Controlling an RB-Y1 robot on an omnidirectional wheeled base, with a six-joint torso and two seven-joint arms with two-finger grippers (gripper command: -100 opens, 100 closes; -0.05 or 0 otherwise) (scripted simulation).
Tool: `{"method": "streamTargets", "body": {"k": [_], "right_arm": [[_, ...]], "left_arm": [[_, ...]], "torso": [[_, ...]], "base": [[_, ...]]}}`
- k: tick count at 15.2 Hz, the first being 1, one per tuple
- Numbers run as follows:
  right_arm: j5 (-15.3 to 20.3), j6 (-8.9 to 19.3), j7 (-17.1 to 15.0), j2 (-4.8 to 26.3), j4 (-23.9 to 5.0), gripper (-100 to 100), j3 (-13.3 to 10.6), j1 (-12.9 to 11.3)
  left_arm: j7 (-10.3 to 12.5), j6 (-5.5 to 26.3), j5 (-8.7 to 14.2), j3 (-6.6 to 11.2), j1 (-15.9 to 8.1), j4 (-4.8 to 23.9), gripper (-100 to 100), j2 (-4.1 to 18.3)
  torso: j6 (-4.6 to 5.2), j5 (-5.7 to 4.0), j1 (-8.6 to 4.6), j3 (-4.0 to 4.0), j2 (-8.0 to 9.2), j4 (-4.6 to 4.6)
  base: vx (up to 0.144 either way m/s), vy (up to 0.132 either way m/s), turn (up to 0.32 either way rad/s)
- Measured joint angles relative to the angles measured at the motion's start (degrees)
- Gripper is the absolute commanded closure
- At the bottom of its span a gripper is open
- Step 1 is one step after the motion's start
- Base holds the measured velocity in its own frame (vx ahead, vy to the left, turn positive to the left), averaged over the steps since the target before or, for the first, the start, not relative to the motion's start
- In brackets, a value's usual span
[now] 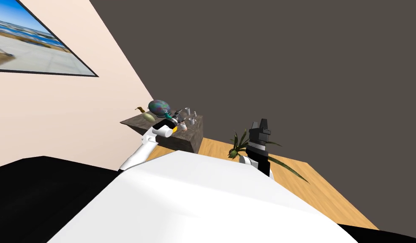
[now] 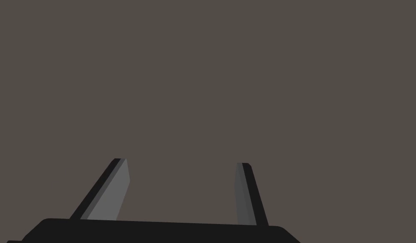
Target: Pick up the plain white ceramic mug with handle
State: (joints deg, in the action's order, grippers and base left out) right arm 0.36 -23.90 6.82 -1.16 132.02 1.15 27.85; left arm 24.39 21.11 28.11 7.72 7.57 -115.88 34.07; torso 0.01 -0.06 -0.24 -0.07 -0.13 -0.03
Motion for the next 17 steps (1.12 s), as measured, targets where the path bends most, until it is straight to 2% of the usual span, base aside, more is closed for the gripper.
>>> {"method": "streamTargets", "body": {"k": [6, 8, 17], "right_arm": [[0.0, 0.0, 0.0, 0.0, 0.0, 0, 0.0, 0.0], [0.0, 0.0, 0.0, 0.0, 0.0, 0, 0.0, 0.0], [0.0, 0.0, 0.0, 0.0, 0.0, 0, 0.0, 0.0]], "left_arm": [[2.2, 6.6, 2.4, 0.47, -1.5, 1.2, -100, 2.4], [3.3, 8.8, 3.4, 0.56, -2.8, 2.2, -100, 3.5], [7.2, 19.6, 7.2, 1.20, -5.6, 4.4, -100, 7.2]], "torso": [[-0.02, 0.02, 0.09, -0.02, -0.02, -0.01], [0.00, 0.01, 0.06, -0.04, -0.07, -0.01], [-0.01, 0.04, 0.17, -0.09, -0.16, -0.04]], "base": [[0.041, -0.041, -0.020], [0.057, -0.043, -0.030], [0.060, -0.022, -0.018]]}}
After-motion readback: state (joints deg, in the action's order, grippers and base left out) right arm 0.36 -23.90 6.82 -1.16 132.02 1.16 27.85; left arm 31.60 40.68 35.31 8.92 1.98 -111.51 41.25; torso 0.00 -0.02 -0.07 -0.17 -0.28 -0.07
